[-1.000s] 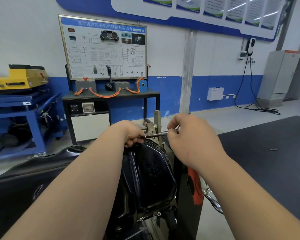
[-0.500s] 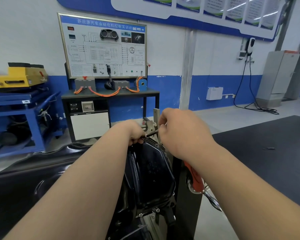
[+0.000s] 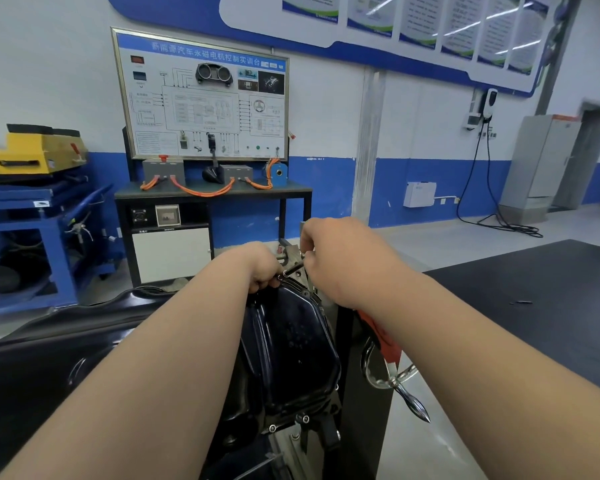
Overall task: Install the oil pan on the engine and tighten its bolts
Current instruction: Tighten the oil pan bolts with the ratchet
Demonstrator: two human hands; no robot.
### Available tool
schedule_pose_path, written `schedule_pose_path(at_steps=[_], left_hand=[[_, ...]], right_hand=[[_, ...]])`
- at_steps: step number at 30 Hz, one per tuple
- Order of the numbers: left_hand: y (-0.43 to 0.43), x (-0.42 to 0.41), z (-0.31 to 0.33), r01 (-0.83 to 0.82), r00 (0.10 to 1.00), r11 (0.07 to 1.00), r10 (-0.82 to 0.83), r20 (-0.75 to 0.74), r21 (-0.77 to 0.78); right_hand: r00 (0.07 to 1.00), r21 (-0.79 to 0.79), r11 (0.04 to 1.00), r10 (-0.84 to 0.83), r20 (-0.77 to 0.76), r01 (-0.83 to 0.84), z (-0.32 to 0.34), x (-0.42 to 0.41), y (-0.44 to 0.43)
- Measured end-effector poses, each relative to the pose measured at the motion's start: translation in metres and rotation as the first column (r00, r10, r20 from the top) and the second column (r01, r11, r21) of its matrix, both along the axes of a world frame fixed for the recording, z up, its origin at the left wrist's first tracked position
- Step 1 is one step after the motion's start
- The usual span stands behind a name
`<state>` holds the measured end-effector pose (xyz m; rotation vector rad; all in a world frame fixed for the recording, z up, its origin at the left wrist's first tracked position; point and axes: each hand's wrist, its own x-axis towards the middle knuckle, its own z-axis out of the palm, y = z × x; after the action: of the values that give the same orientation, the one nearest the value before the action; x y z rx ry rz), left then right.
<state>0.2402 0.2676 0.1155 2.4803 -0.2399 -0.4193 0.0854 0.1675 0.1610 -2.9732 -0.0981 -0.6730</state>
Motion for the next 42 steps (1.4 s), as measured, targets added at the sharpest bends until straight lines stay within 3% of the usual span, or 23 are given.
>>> schedule_pose_path(at_steps=[3, 7, 9, 11, 14, 18, 27, 33, 42], left_hand=[[0.003, -0.007, 0.003, -0.003, 0.978, 0.999, 0.012, 0.209, -0.039], [0.016, -0.020, 0.009, -0.004, 0.876, 0.959, 0.140, 0.461, -0.283], [0.021, -0.031, 0.012, 0.113, 0.818, 0.943, 0.091, 0.568, -0.314], [0.023, -0.043, 0.014, 0.251, 0.782, 0.936, -0.046, 0.621, -0.247], [0.022, -0.051, 0.015, 0.365, 0.740, 0.918, -0.185, 0.647, -0.155], [0.024, -0.056, 0.020, 0.427, 0.714, 0.893, -0.237, 0.659, -0.141], [0.023, -0.055, 0.028, 0.432, 0.678, 0.899, -0.270, 0.683, -0.074], [0.020, -0.049, 0.041, 0.475, 0.692, 0.880, -0.364, 0.624, -0.013], [0.017, -0.050, 0.042, 0.462, 0.678, 0.887, -0.354, 0.644, 0.002]], right_hand=[[0.997, 0.039, 0.999, 0.036, -0.067, -0.033, 0.008, 0.001, 0.003], [0.999, 0.051, 0.999, 0.007, -0.040, -0.005, 0.012, 0.003, 0.004], [0.999, 0.005, 0.999, -0.036, 0.014, 0.036, 0.010, 0.006, 0.006], [0.994, -0.032, 0.996, -0.075, 0.073, 0.078, 0.007, 0.009, 0.009], [0.981, -0.025, 0.989, -0.143, 0.130, 0.148, 0.007, 0.012, 0.009], [0.971, -0.003, 0.976, -0.217, 0.096, 0.219, 0.010, 0.010, 0.006], [0.996, 0.078, 0.994, -0.073, -0.044, 0.076, 0.019, 0.003, 0.013], [0.983, -0.044, 0.985, -0.163, 0.083, 0.167, 0.017, 0.009, 0.013], [0.970, -0.010, 0.972, -0.232, 0.073, 0.233, 0.012, 0.015, 0.012]])
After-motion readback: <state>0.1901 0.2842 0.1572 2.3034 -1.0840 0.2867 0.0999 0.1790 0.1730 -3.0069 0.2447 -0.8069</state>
